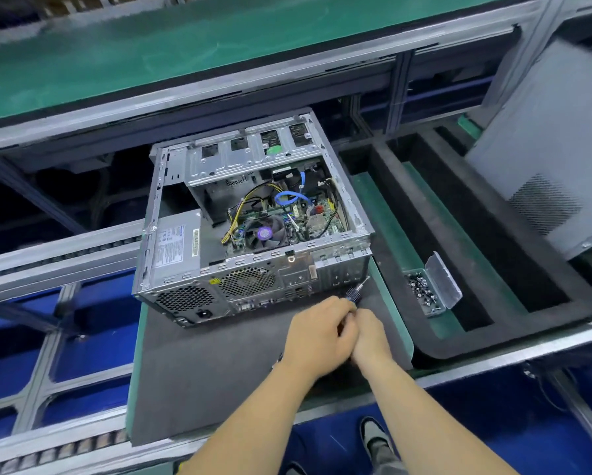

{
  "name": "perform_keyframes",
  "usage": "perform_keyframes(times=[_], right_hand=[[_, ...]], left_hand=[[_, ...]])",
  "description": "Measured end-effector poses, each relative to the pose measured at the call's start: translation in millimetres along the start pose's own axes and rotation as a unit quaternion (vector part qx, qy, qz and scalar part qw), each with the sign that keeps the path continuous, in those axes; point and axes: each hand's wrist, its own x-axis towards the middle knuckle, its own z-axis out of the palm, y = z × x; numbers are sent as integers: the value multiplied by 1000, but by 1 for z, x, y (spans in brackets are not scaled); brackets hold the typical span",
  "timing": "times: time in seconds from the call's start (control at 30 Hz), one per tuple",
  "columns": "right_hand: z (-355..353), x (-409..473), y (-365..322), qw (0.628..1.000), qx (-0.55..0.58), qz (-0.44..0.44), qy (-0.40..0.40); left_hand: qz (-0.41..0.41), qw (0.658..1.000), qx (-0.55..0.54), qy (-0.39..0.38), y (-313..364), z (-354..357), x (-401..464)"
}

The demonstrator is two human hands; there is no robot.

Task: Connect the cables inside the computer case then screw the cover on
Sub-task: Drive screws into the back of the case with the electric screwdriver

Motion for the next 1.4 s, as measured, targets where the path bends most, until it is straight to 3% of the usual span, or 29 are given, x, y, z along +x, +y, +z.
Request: perform_keyframes(times=[0.07, 0.17, 0.23, 0.4, 0.5, 0.6, 1.17, 1.4], right_hand=[[-20, 7, 8, 1000, 6, -31, -3], [-62, 25, 28, 987, 9, -24, 160], [-90, 42, 46, 977, 10, -15, 214], [-129, 93, 80, 989, -64, 7, 136], [-126, 117, 82, 994, -95, -7, 52], [-115, 132, 84, 992, -122, -10, 24], [-91, 169, 74, 977, -179, -62, 97], [-87, 175, 76, 977, -194, -52, 72]], left_hand=[[-45, 999, -18, 7, 12, 16, 12], [-45, 999, -2, -21, 30, 46, 31], [-46, 997, 15, -59, 41, 67, 41], [-81, 986, 100, -103, 47, 109, 62], [-71, 981, 138, -119, 43, 119, 68], [-71, 980, 139, -127, 38, 124, 68], [-68, 982, 120, -130, 33, 126, 69], [-71, 981, 124, -135, 35, 126, 70]])
